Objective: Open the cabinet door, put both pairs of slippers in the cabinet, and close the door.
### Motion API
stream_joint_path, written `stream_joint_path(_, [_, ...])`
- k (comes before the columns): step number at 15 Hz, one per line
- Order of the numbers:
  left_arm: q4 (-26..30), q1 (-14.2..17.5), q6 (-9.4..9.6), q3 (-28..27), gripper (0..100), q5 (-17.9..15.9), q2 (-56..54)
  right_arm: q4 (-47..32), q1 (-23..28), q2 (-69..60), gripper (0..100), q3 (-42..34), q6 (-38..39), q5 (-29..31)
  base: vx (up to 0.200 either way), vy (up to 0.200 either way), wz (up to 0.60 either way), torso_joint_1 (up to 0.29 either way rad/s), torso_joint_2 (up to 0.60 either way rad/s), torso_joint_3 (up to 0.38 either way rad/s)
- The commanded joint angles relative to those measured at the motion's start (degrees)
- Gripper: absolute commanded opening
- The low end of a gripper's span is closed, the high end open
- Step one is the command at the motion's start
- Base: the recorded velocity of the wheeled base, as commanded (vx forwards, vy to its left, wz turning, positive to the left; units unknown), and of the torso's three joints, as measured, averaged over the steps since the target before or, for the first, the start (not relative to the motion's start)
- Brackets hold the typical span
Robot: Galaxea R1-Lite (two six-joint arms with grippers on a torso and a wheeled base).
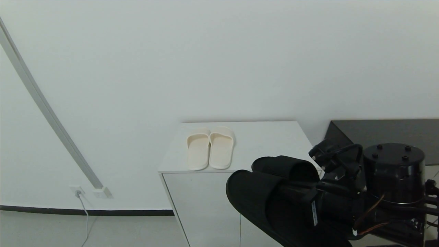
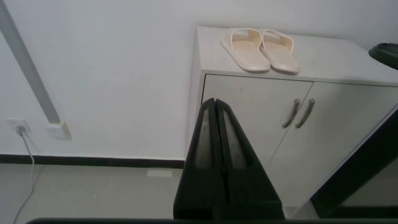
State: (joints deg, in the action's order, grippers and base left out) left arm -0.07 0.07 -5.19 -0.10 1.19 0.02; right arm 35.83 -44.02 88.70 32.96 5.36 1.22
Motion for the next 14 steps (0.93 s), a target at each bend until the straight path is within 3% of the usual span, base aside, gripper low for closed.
stream_joint_path(1, [0.0,0.0,-0.08,0.0,0,0.0,0.1,0.1,-0.3,0.2,0,-0.7,0.0,-0.7,0.0,0.0,0.0,-0.032,0.05,0.041])
stream_joint_path(14, [0.0,0.0,-0.08,0.0,0,0.2,0.0,0.2,-2.2,0.3,0,-2.5,-0.3,-1.5,0.0,0.0,0.0,-0.151,0.34,0.182])
